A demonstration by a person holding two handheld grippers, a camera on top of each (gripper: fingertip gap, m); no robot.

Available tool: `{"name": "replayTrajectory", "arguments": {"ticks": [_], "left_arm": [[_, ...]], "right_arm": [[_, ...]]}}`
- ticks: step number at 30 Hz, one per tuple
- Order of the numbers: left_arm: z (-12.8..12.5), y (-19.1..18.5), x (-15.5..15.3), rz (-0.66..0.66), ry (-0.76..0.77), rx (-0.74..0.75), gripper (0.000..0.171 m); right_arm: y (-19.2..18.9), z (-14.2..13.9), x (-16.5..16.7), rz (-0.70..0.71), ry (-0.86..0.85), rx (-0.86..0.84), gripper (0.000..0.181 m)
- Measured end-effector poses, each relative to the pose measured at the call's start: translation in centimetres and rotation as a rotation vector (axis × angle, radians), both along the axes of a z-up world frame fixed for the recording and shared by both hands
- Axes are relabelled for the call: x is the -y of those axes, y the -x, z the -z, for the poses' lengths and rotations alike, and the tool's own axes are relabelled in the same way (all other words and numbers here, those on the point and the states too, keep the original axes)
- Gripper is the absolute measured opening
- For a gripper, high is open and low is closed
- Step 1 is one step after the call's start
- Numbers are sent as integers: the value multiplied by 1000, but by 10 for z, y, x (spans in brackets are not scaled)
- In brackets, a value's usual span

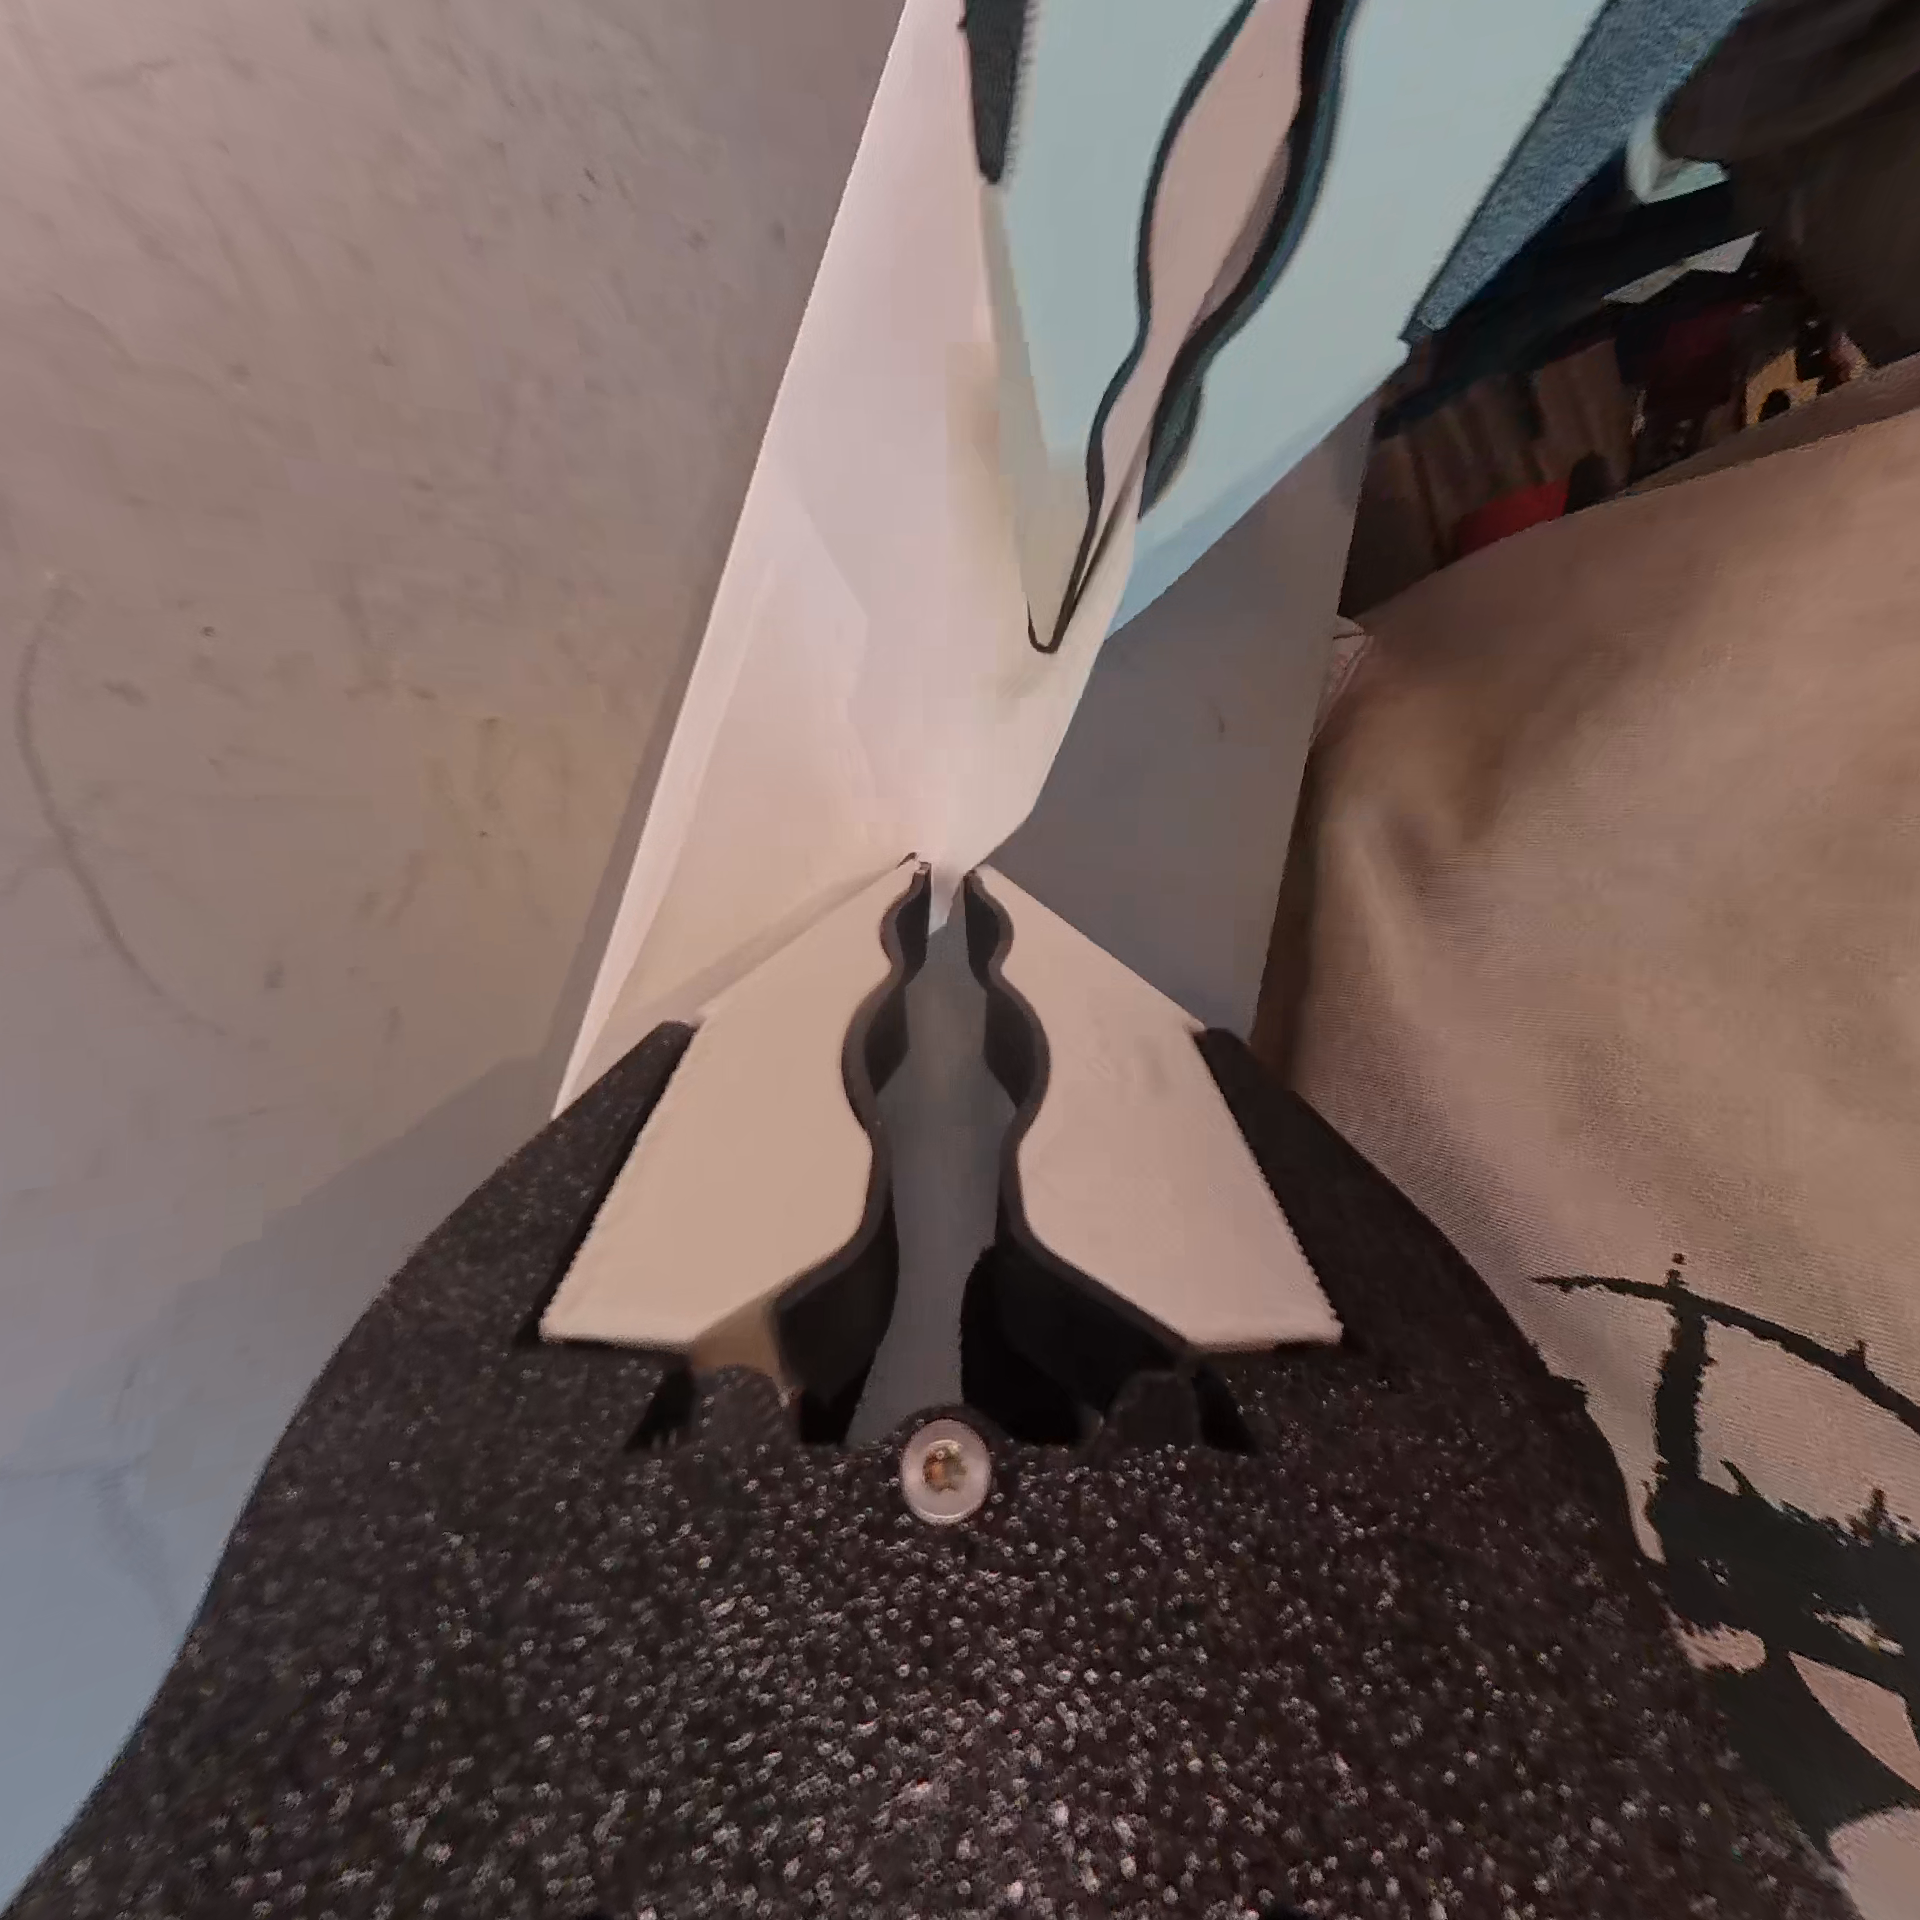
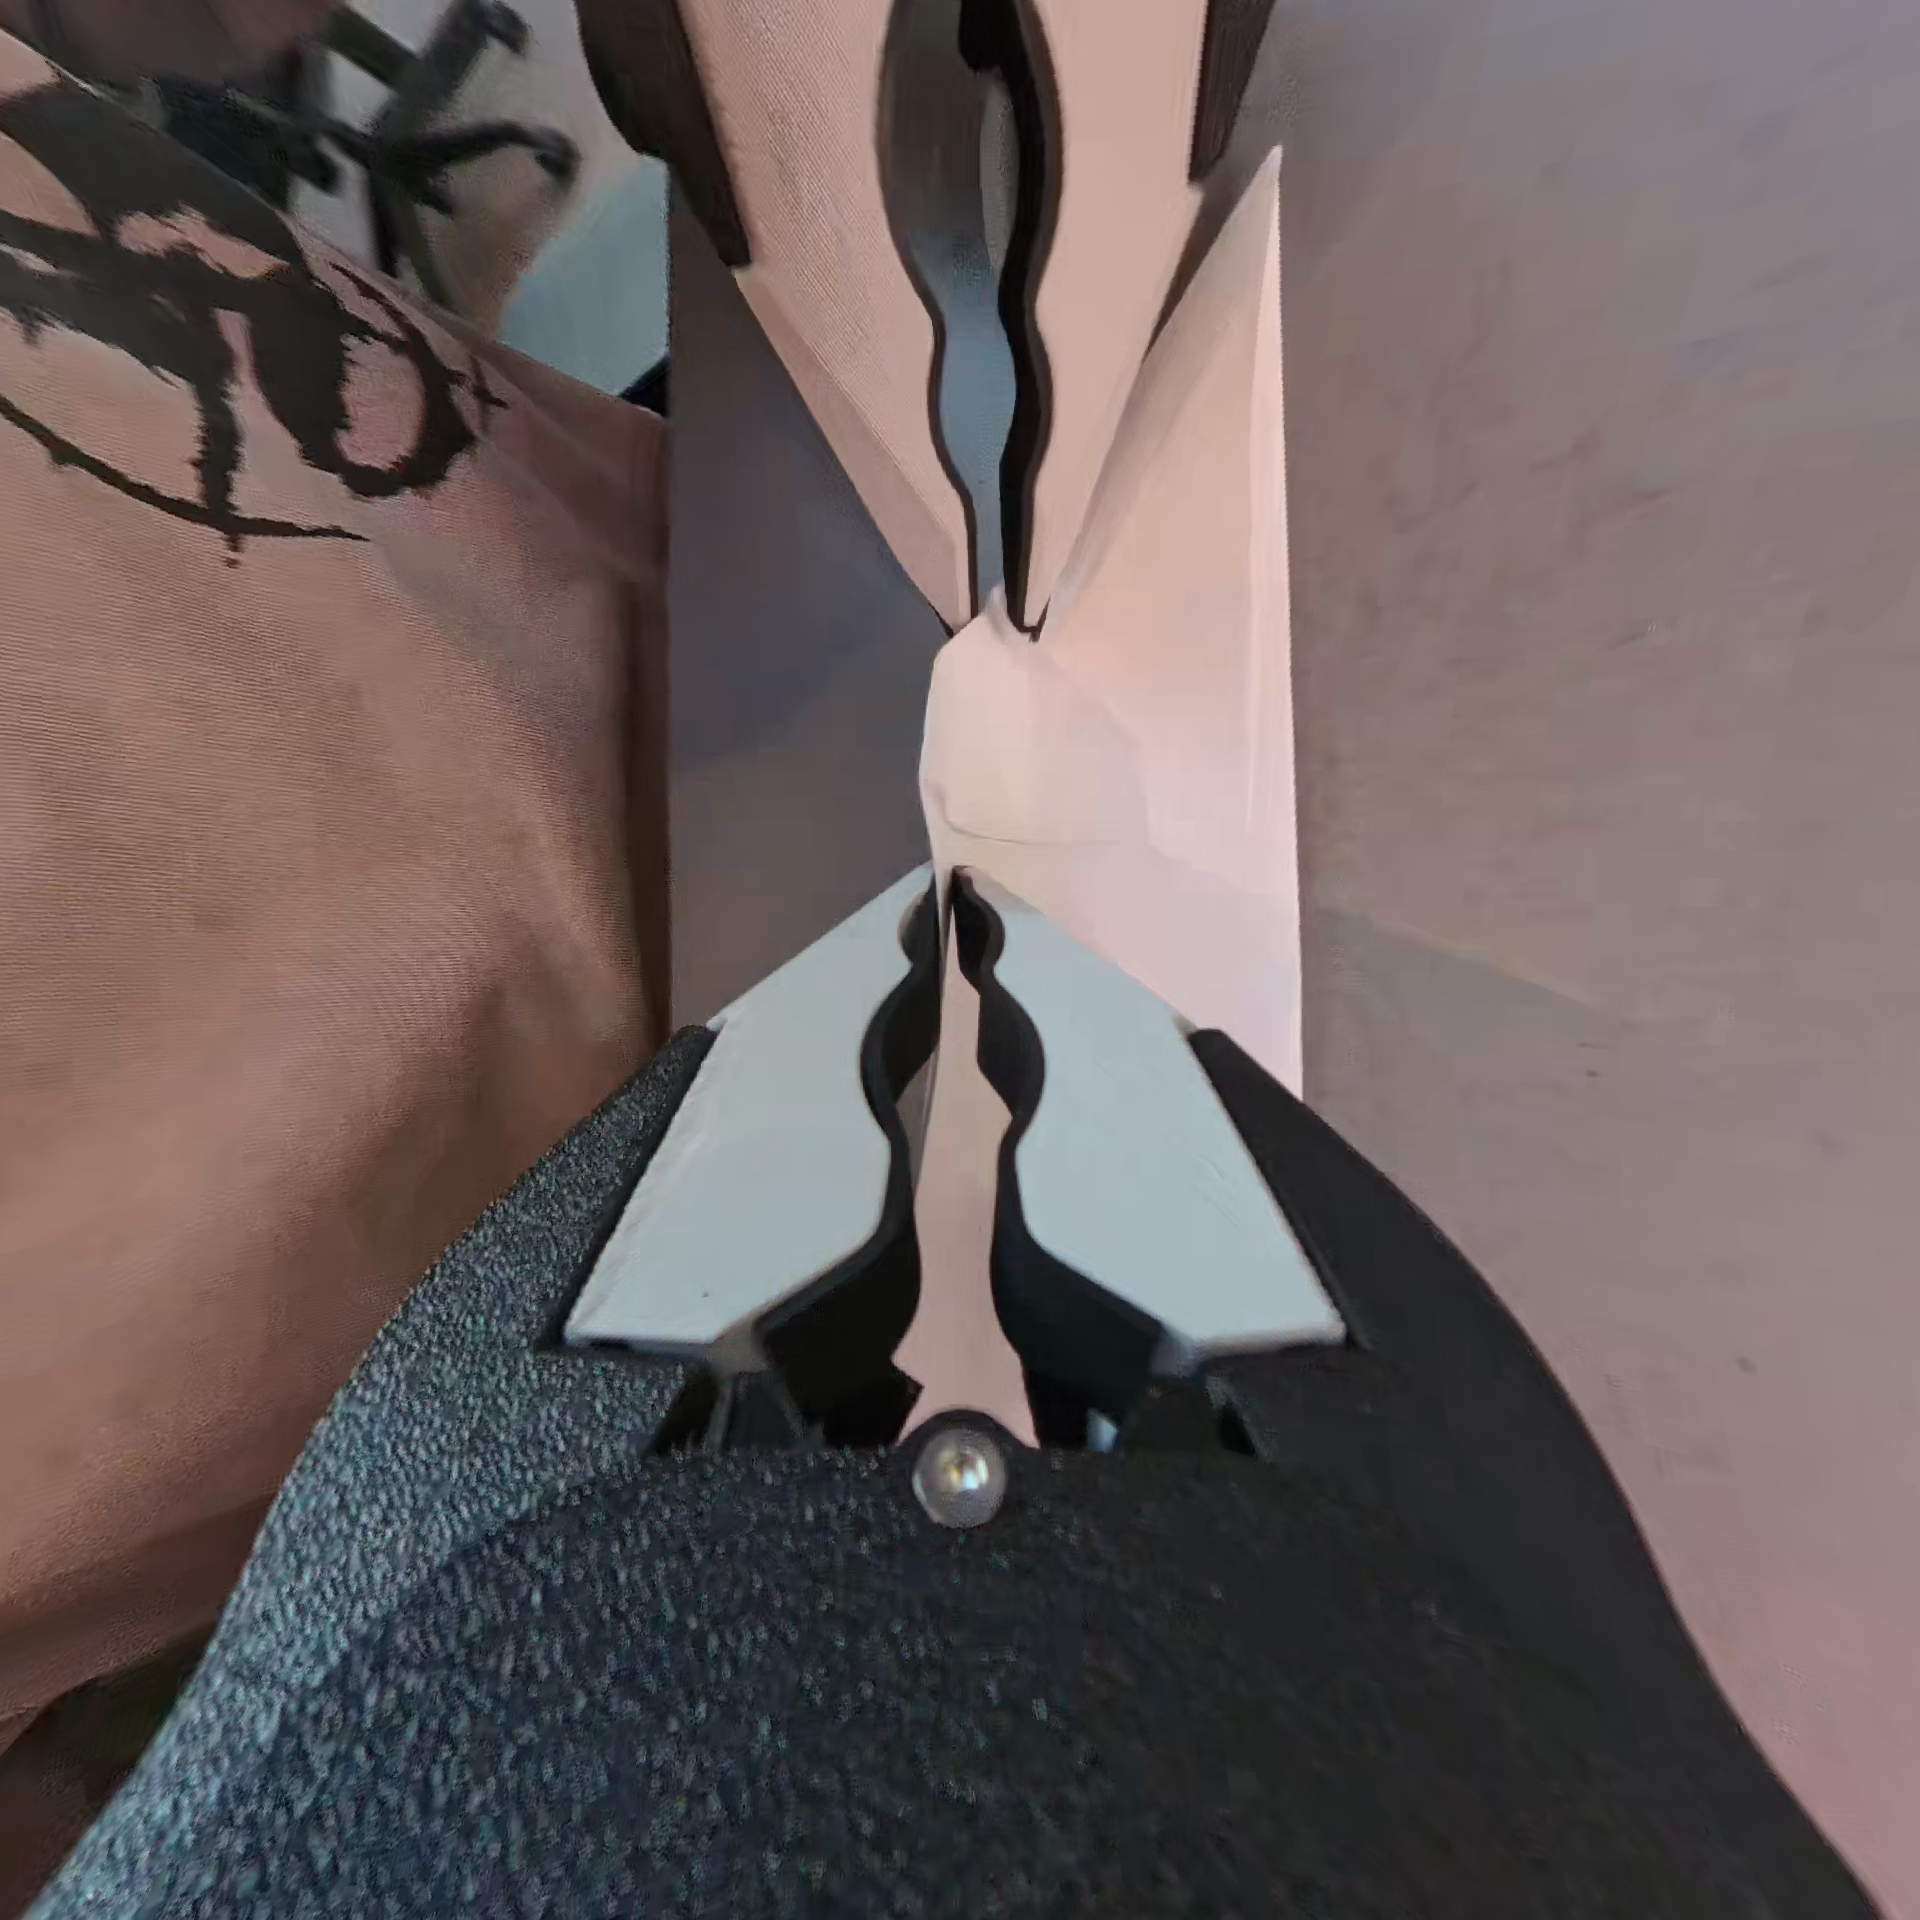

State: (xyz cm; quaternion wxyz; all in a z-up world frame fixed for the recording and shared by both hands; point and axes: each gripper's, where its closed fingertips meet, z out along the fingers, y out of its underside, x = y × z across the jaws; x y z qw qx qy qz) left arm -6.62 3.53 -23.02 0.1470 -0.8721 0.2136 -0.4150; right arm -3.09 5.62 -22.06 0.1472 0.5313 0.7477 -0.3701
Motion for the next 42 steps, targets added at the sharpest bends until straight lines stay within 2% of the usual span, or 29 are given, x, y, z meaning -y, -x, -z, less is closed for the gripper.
{"name": "replayTrajectory", "arguments": {"ticks": [5, 10, 18, 24, 29, 32, 38, 42], "left_arm": [[-20, 20, -4, -67, -62, 48, 6], [-7, 8, 11, 5, -80, -8, 6], [7, 2, 11, 31, -157, -130, 0], [9, 5, 8, -37, -32, -65, 0], [9, 5, 7, -19, 13, -73, 0], [9, 5, 5, -28, 47, -46, 0], [5, 9, 2, -45, 40, -59, 0], [-7, 24, -5, -91, -57, -114, 4]], "right_arm": [[0, 7, 6, -35, 181, 163, 0], [5, 15, 8, -57, 210, 225, 0], [8, 12, 6, -18, 278, 267, 0], [14, 11, 1, 30, 271, 228, 2], [20, 12, -9, -7, 68, 37, 9], [21, 15, -14, -18, -26, 2, 7], [20, 18, -12, 15, 87, 107, 0], [20, 19, -12, 0, 148, 185, 0]]}}
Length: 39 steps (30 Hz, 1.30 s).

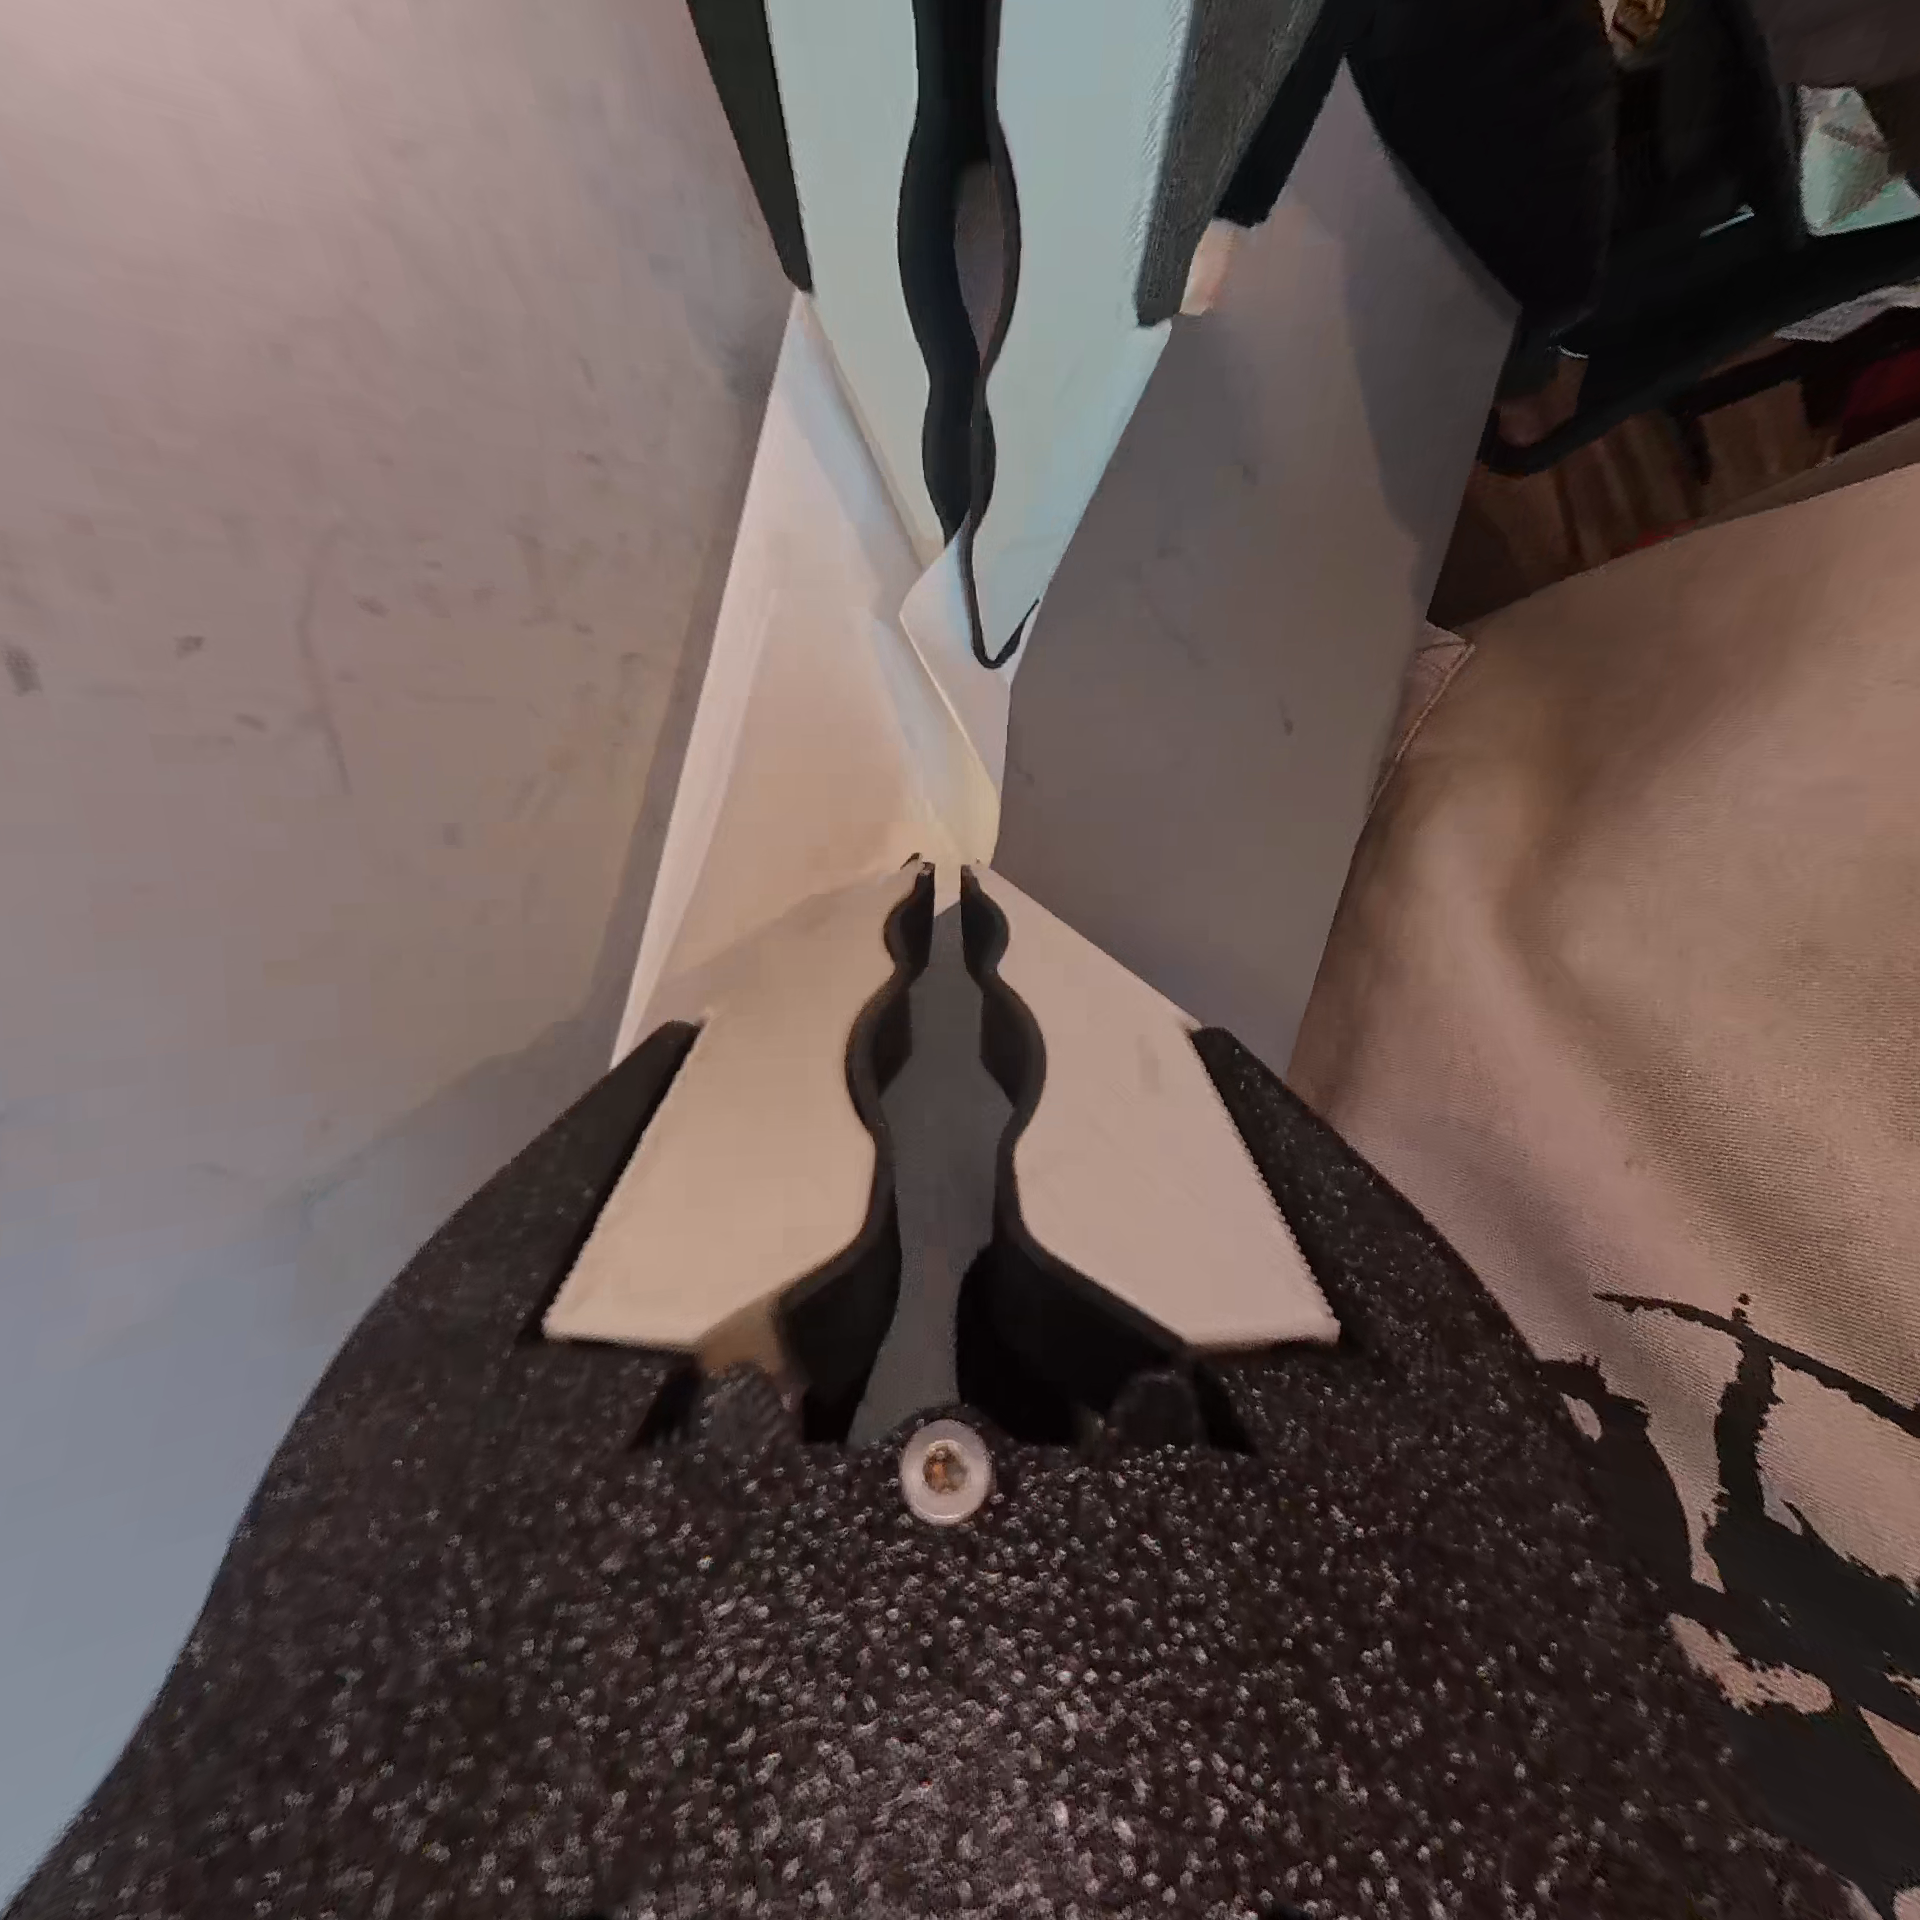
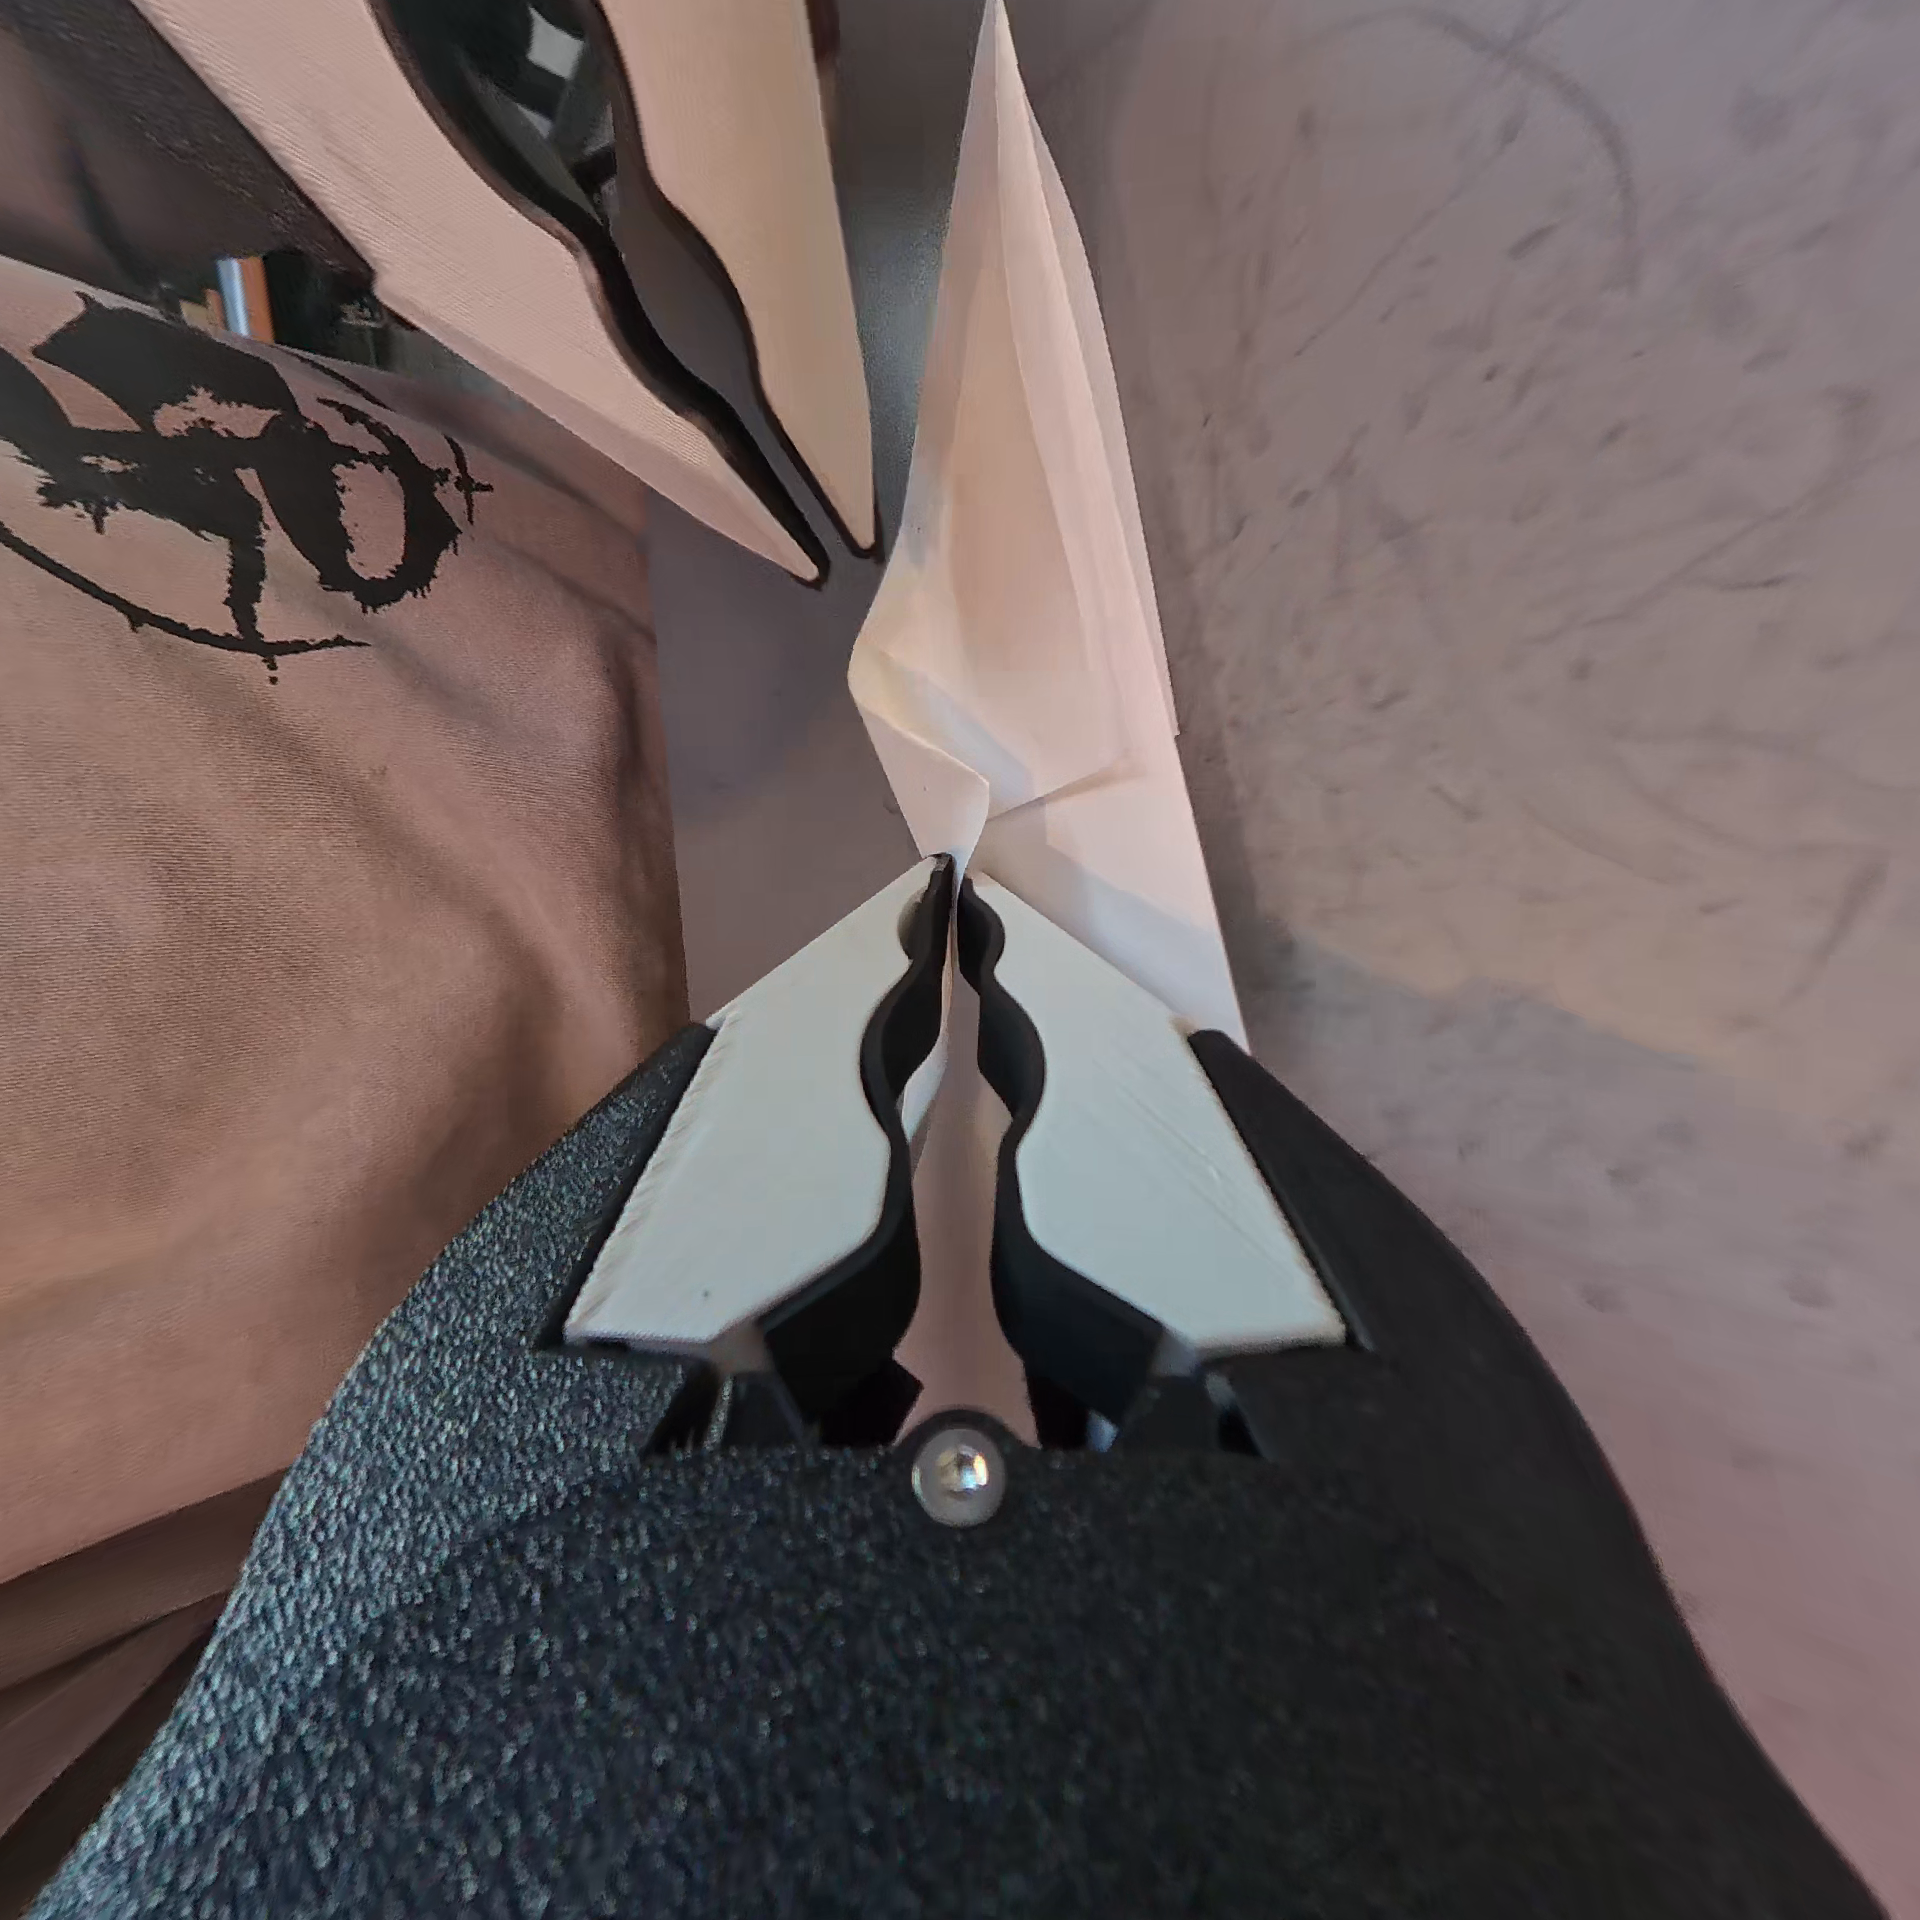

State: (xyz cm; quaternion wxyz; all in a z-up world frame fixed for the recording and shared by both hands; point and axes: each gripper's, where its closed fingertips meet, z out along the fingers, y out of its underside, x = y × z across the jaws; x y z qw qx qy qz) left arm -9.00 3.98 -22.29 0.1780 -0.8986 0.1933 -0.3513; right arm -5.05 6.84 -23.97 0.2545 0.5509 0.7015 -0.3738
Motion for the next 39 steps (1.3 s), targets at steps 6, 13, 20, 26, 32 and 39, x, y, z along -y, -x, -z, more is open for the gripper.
{"name": "replayTrajectory", "arguments": {"ticks": [6, 13, 20, 26, 32, 39], "left_arm": [[6, -9, 5, 42, -65, -67, 7], [16, -15, 4, 19, -26, -15, 0], [16, -14, 4, 8, 30, 52, 0], [16, -15, 4, 24, 48, 64, 0], [15, -13, 2, -12, 48, 77, 0], [5, -5, -3, -74, -23, 61, 5]], "right_arm": [[1, 0, 0, -15, 36, 62, 0], [1, -1, 0, -3, 43, 92, 0], [8, -8, -9, -71, -68, -36, 6], [20, -6, -19, -133, -143, -138, 2], [21, 2, -19, -232, -175, -181, 0], [22, 2, -18, -226, -139, -148, 0]]}}
